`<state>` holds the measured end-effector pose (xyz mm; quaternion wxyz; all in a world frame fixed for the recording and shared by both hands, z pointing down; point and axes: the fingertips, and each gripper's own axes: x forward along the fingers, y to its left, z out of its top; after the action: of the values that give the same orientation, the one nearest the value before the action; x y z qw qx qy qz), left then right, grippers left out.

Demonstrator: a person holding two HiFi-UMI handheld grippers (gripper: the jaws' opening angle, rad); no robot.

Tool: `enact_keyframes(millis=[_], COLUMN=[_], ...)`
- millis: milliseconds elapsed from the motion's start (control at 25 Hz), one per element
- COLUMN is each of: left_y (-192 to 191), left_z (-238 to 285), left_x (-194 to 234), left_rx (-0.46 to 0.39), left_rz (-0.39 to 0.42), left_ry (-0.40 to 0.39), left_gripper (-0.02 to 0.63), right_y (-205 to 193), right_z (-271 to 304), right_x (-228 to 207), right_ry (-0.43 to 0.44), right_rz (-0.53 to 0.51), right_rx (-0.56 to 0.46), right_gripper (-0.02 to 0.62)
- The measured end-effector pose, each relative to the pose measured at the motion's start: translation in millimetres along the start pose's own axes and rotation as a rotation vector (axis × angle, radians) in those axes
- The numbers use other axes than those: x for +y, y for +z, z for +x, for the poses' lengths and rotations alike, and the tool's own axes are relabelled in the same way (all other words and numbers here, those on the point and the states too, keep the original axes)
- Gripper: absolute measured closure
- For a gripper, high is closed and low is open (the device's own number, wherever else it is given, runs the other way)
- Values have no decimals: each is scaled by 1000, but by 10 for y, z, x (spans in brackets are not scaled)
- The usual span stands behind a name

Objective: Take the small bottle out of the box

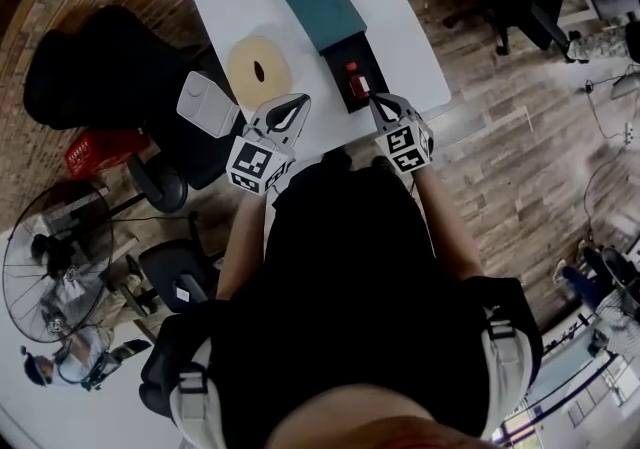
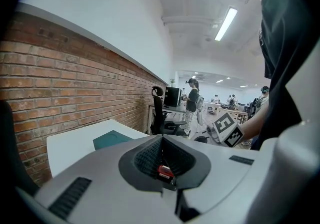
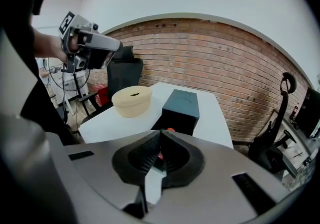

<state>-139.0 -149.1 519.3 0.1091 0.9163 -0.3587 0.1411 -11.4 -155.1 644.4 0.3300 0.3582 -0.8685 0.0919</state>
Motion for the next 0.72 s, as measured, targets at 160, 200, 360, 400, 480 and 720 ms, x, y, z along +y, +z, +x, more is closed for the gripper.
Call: enact_keyframes(millis=[160, 200, 360, 400, 480, 720], left_y=[-15, -23, -54, -61, -71, -83], left_z=[16, 18, 38, 43, 55, 76], left_x=[66, 78, 106, 115, 140, 166], left_rx=[9, 12, 19, 22, 25, 36], left_rz=[3, 3, 3, 2, 2, 6], left_ry=[-13, -16, -27, -30, -36, -55], left_gripper=[586, 586, 586, 586, 586, 586], right_y=[4, 0, -39, -56, -107, -281], right_z=[99, 122, 208, 234, 295, 427], right_x=[12, 18, 45, 51, 60, 83], right_ry=[1, 2, 7, 9, 14, 20], right_rz=[6, 9, 19, 22, 29, 55], right_rx=[7, 7, 13, 18, 33, 79], right_gripper=[587, 582, 531, 520, 504, 462])
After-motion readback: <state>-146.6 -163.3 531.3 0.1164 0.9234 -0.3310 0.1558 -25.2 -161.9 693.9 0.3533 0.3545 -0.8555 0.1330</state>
